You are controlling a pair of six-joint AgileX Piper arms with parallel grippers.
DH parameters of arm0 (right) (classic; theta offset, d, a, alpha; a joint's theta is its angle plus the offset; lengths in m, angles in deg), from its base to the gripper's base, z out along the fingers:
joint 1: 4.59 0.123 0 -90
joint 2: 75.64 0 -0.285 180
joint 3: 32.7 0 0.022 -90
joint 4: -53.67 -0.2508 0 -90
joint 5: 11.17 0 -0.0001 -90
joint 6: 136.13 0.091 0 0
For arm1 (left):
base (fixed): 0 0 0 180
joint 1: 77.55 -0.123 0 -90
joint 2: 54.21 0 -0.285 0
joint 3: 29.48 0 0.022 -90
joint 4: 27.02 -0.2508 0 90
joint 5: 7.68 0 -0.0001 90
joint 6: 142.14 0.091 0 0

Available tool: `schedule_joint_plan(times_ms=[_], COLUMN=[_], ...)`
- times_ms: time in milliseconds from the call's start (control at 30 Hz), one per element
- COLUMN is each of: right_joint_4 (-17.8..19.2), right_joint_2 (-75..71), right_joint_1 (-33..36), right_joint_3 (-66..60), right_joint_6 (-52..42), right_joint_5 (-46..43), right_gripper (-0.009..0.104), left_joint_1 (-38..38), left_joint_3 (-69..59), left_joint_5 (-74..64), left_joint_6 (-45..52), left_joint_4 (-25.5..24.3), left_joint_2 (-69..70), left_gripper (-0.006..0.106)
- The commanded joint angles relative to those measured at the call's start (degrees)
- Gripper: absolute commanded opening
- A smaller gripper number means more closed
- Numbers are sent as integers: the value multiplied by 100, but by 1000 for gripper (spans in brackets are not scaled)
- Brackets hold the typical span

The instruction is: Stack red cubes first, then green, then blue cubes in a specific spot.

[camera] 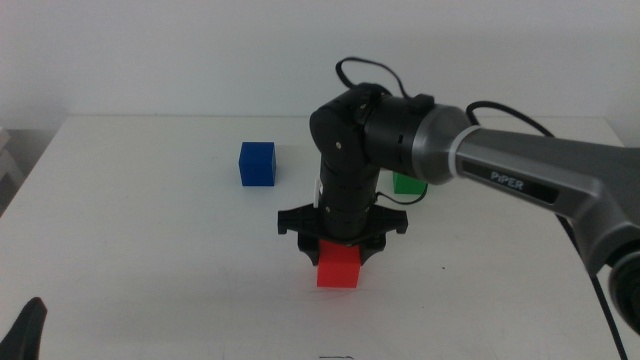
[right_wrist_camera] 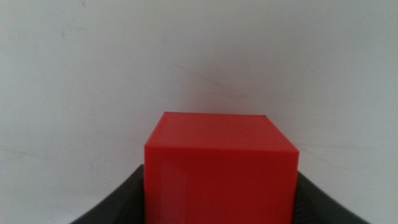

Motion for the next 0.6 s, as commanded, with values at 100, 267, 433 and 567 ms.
schedule_joint_plan(times_ms=[100, 267, 433, 567], right_joint_4=[70, 112, 143, 139], right_joint_2=[-169, -94, -63, -198], right_joint_1=[10, 10, 10, 10], right_joint_3=[192, 192, 192, 203], right_joint_6=[2, 2, 2, -106], right_joint_5=[-29, -48, -17, -15], right_gripper=[-1, -1, 57, 80], left_joint_1=[0, 0, 0, 0], left_joint_3=[19, 19, 19, 19], left_joint_5=[440, 440, 440, 440], left_joint_6=[-14, -14, -14, -14], left_joint_4=[-8, -8, -8, -8], left_joint_2=[119, 119, 119, 119], left_gripper=[94, 94, 94, 94])
